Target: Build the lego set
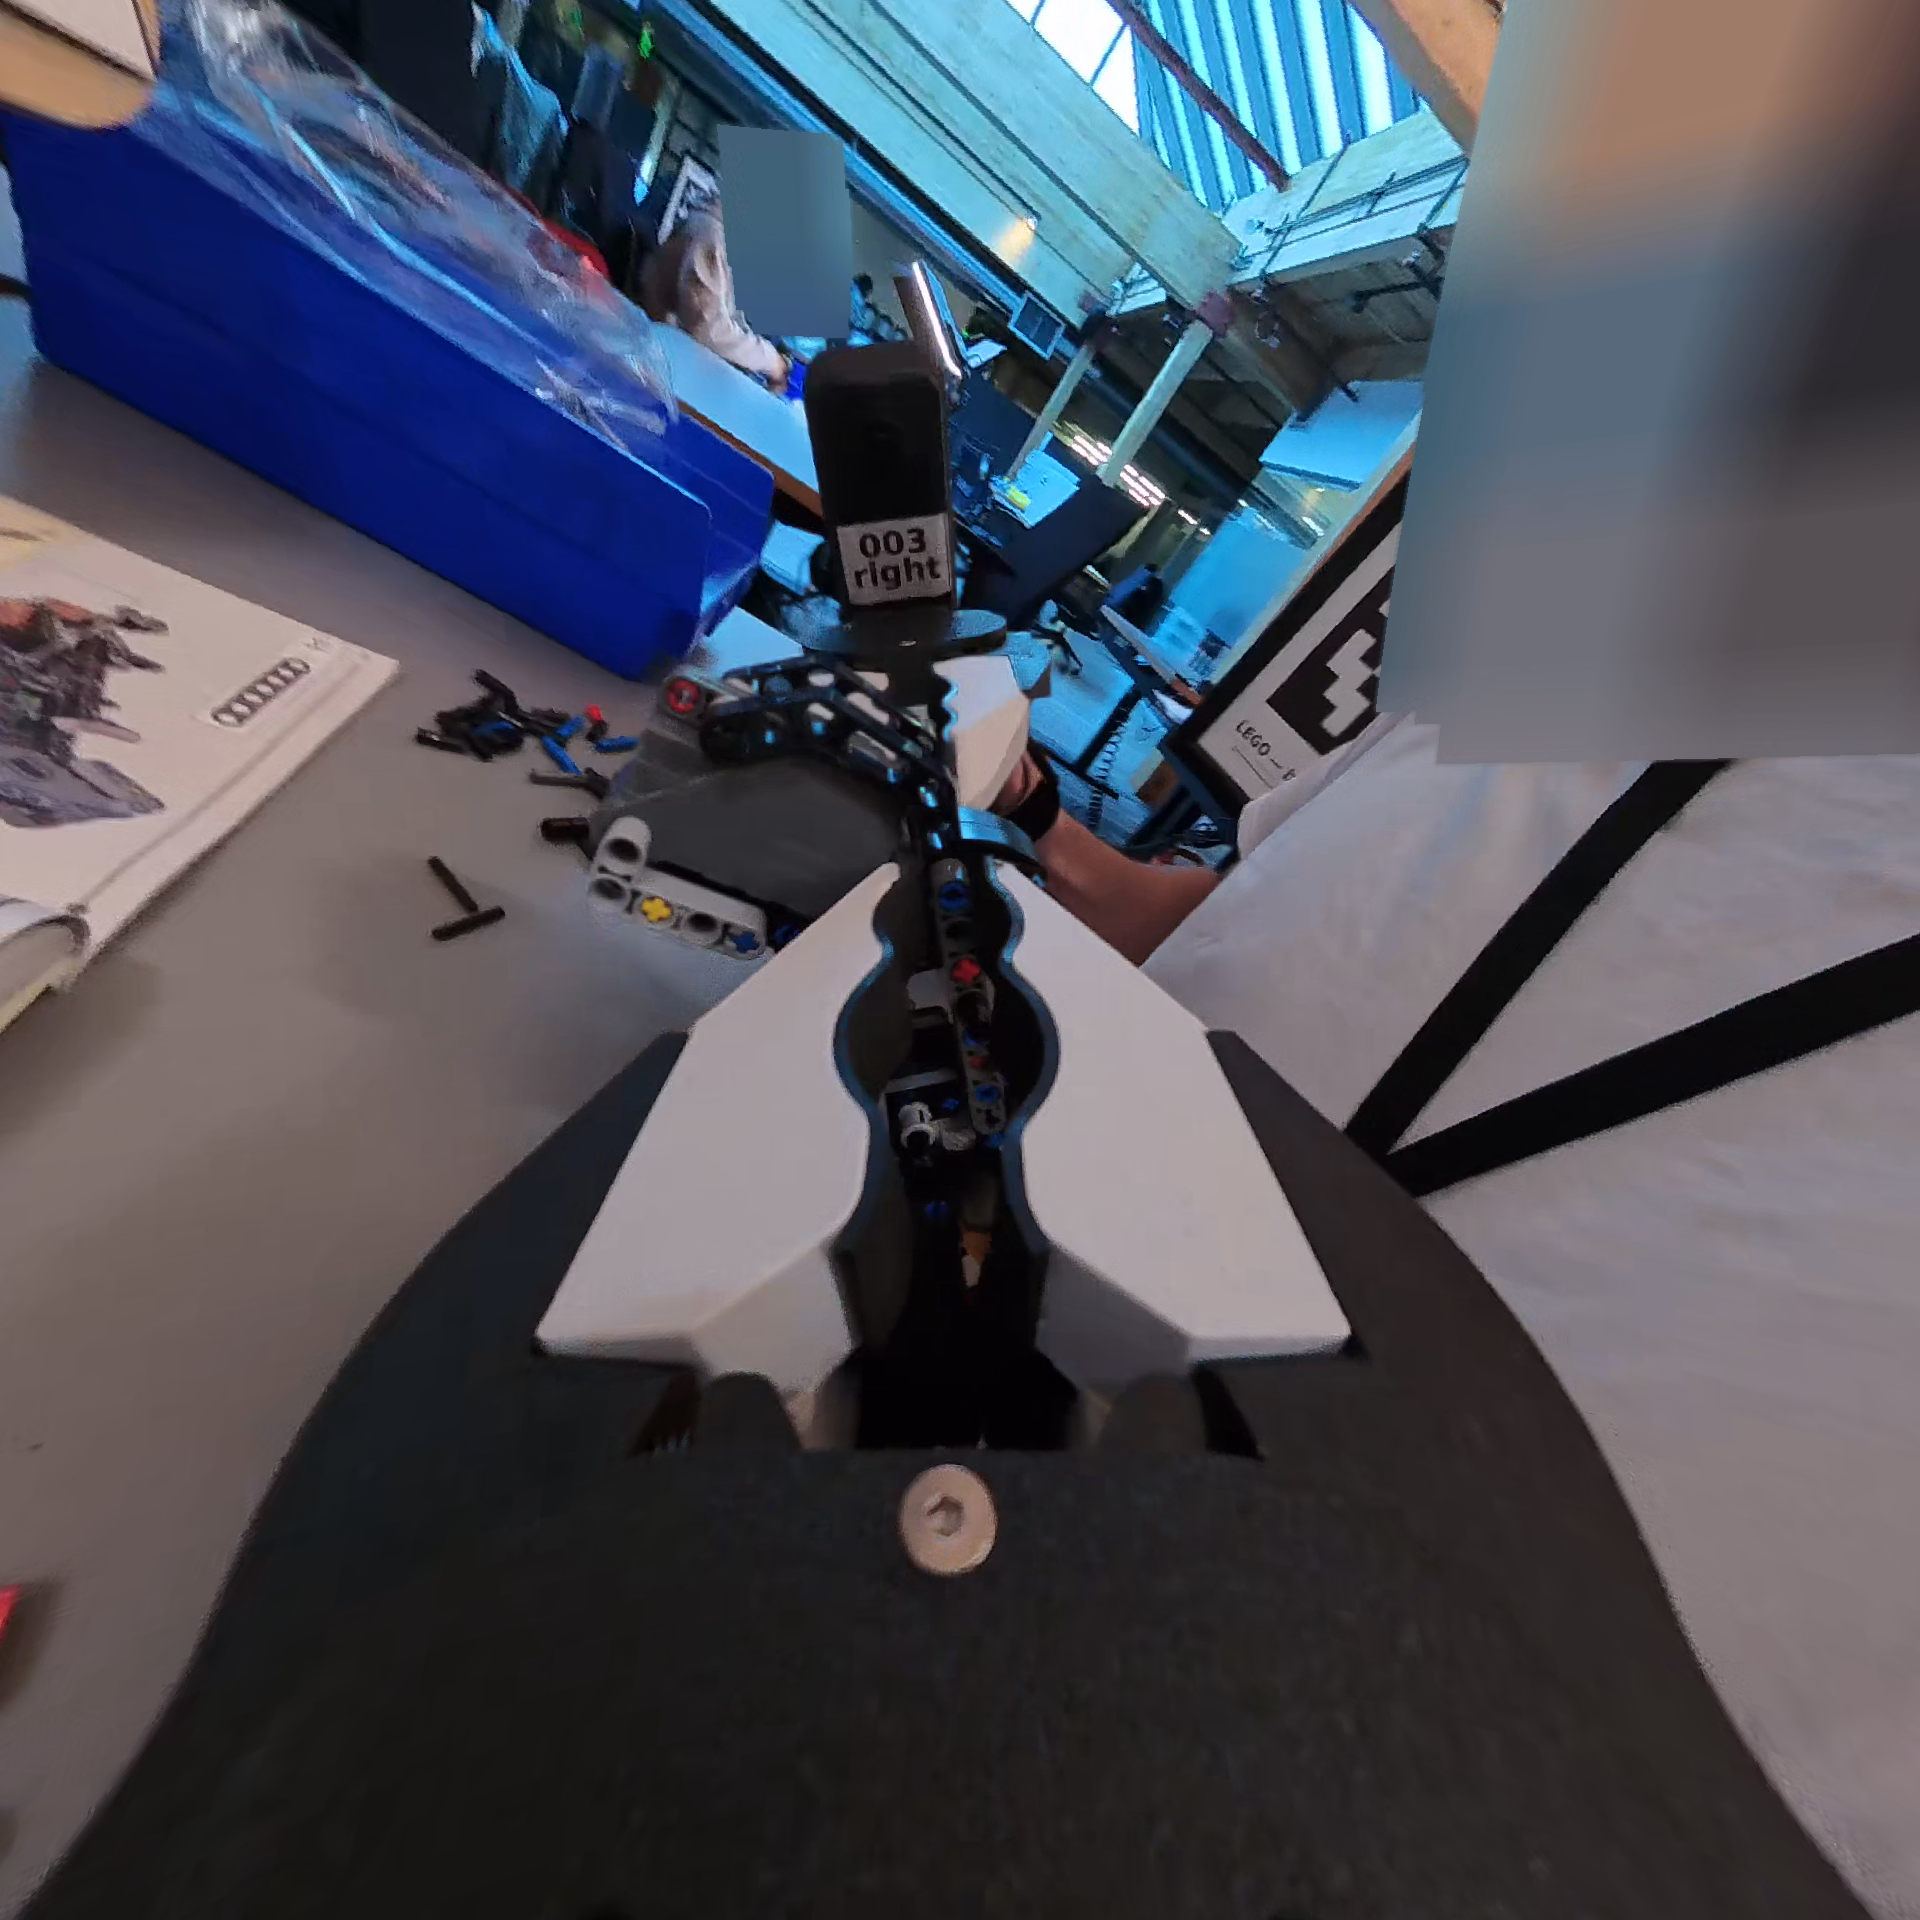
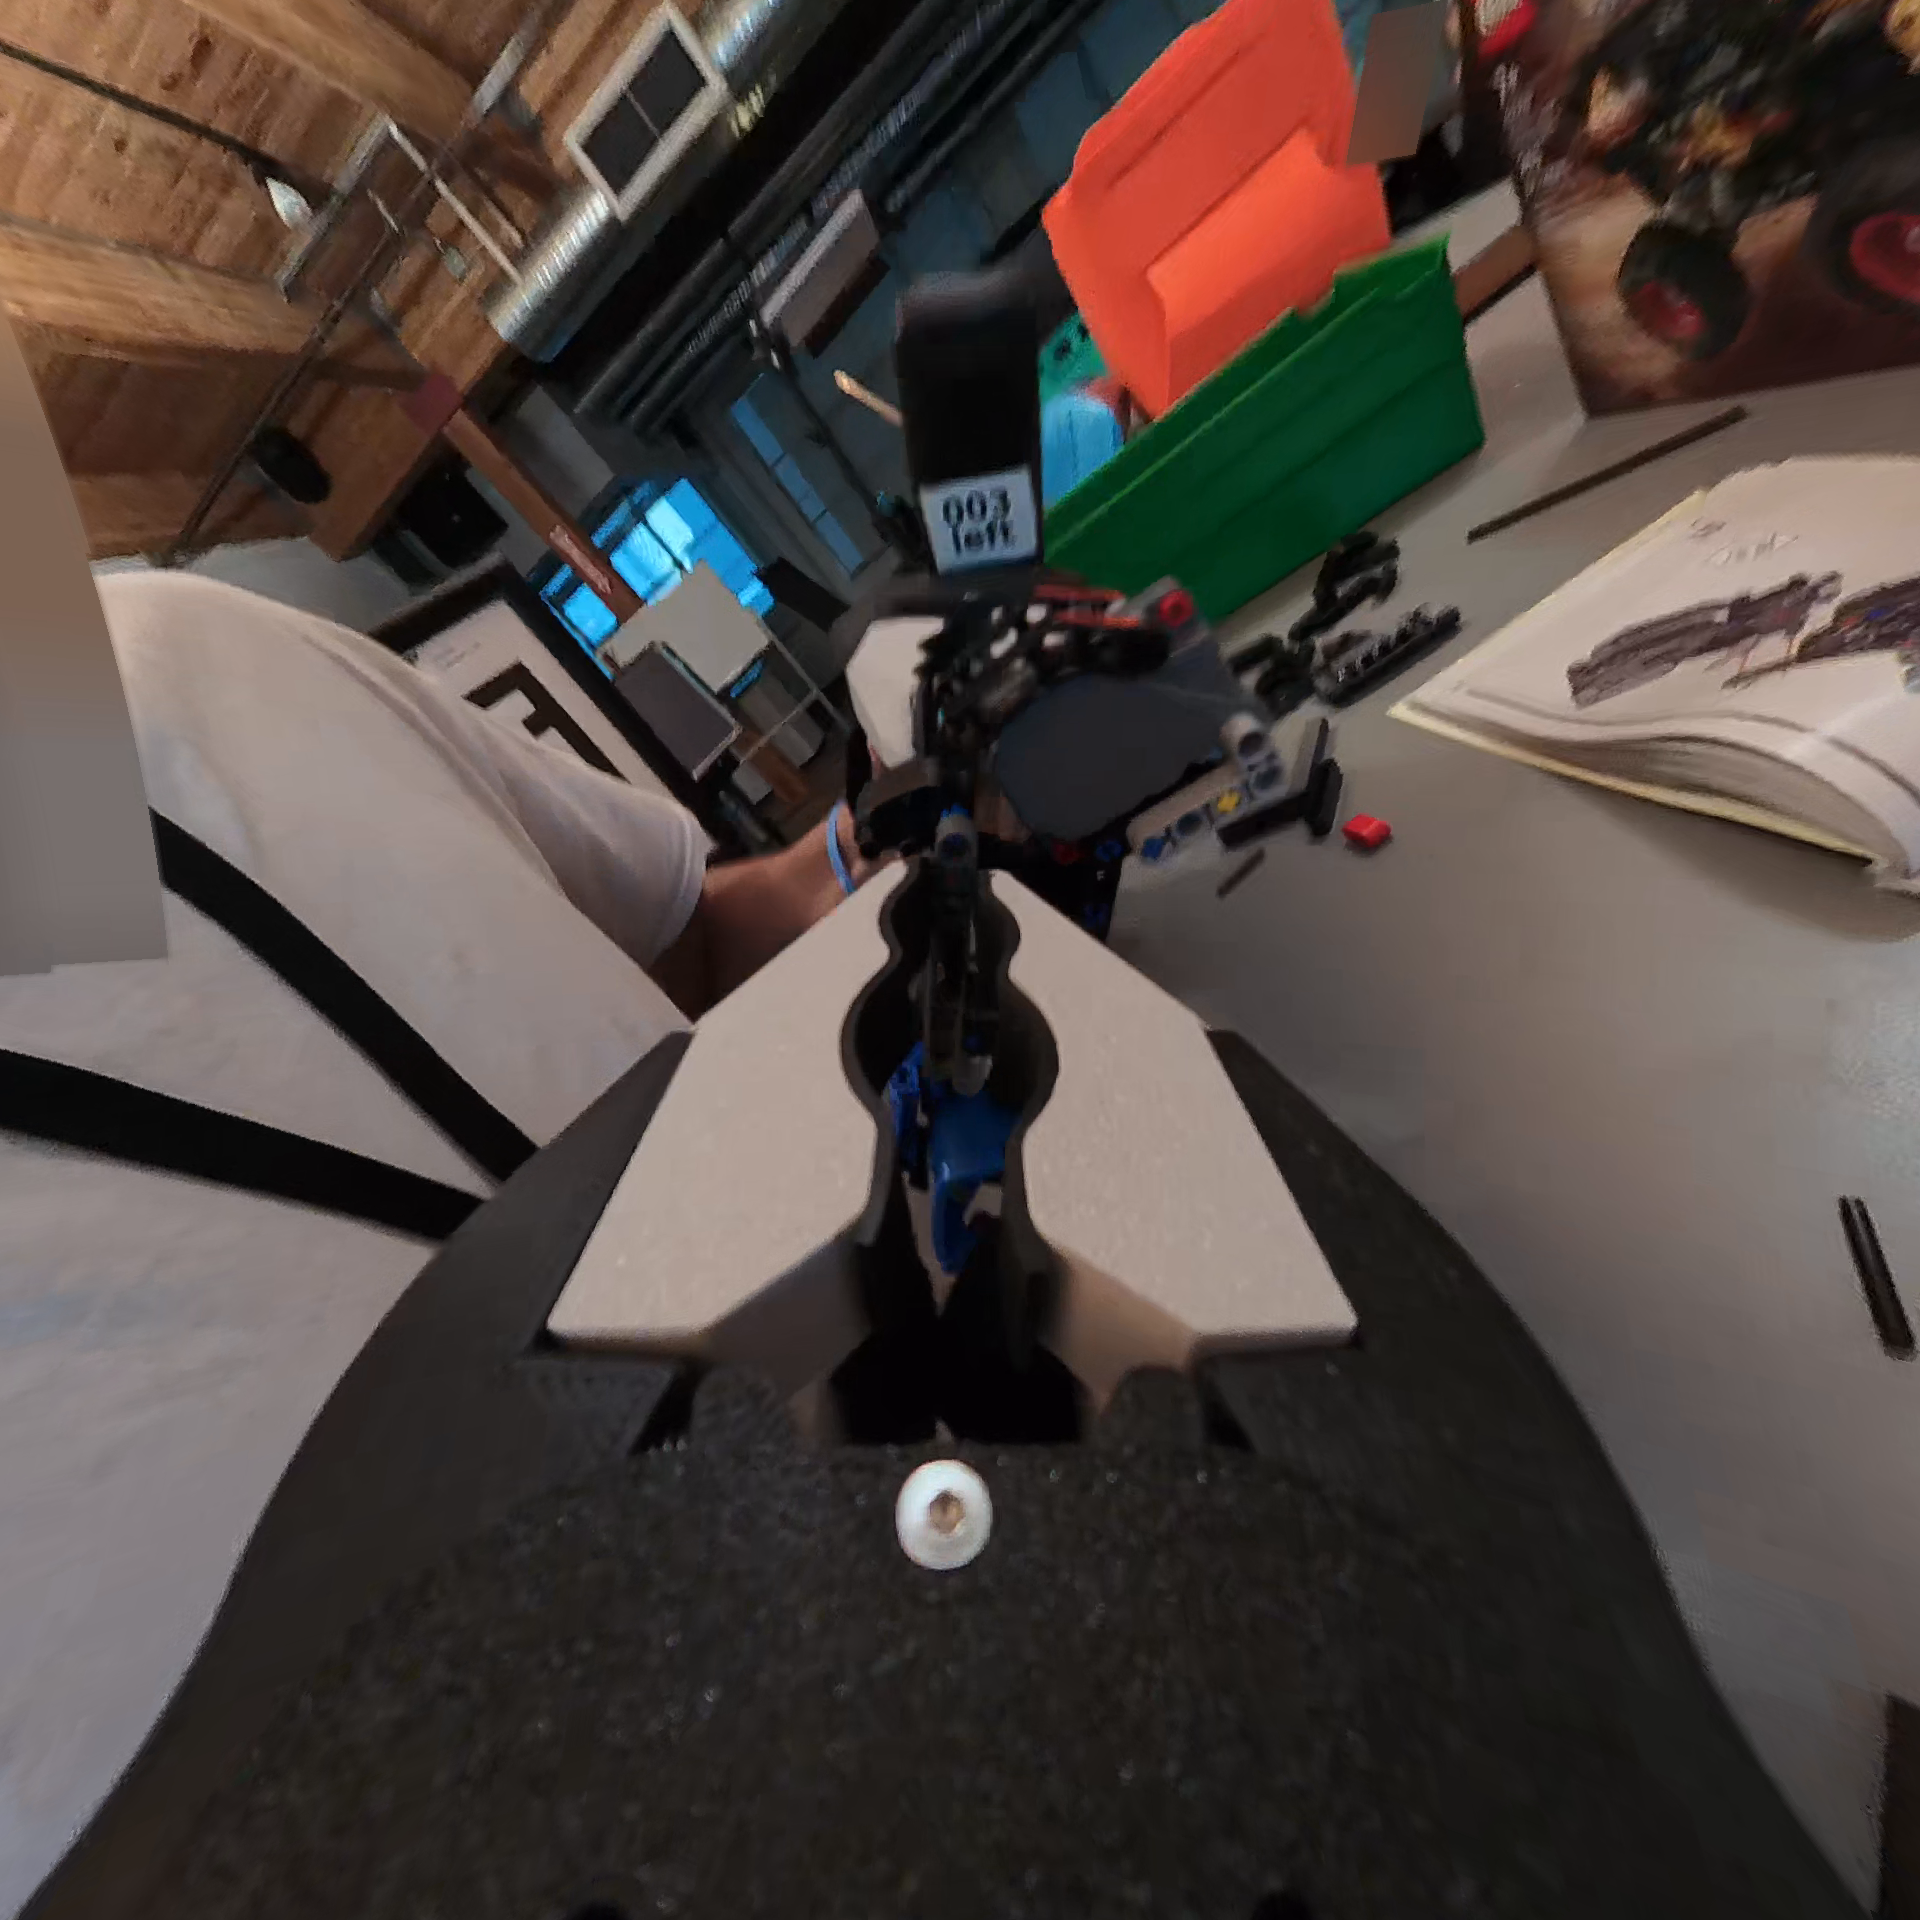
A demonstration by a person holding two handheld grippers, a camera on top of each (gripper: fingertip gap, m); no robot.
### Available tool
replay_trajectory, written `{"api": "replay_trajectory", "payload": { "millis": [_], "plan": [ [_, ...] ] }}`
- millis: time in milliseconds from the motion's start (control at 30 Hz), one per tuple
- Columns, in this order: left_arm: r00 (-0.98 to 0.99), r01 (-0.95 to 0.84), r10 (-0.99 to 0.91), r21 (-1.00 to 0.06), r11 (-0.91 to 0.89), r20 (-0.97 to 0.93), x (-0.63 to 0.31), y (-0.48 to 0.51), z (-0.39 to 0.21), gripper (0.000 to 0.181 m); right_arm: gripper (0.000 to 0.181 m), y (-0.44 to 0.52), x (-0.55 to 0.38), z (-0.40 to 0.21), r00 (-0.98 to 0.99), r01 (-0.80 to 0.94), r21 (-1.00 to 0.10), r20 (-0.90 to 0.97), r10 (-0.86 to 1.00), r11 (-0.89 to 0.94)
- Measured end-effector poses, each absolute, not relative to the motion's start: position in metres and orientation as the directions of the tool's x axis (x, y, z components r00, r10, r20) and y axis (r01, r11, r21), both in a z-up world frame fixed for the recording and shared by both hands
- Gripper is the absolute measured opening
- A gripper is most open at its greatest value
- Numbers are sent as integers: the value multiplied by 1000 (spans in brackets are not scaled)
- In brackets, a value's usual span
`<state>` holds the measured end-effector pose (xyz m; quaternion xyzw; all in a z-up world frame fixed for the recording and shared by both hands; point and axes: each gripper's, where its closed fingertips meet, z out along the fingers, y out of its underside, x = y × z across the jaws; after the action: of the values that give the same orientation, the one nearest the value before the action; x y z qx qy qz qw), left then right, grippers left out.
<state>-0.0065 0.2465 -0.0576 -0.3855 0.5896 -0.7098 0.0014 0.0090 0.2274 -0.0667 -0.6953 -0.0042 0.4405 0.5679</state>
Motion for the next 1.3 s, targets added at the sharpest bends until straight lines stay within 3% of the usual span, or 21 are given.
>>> {"api": "replay_trajectory", "payload": {
  "millis": [167,433,800,1300],
  "plan": [
    [-701,-362,-558,-895,-260,445,-12,235,-56,5,2,226,10,-58,645,-508,-817,-570,509,-272],
    [-677,-326,-558,-875,-358,480,-14,239,-56,6,11,216,8,-60,632,-507,-818,-567,528,-273],
    [-683,-326,-551,-875,-357,479,-17,237,-60,5,4,216,5,-66,655,-482,-832,-551,518,-276],
    [-675,-328,-547,-866,-377,494,-17,238,-61,5,12,218,2,-71,619,-496,-810,-583,526,-313]
  ]
}}
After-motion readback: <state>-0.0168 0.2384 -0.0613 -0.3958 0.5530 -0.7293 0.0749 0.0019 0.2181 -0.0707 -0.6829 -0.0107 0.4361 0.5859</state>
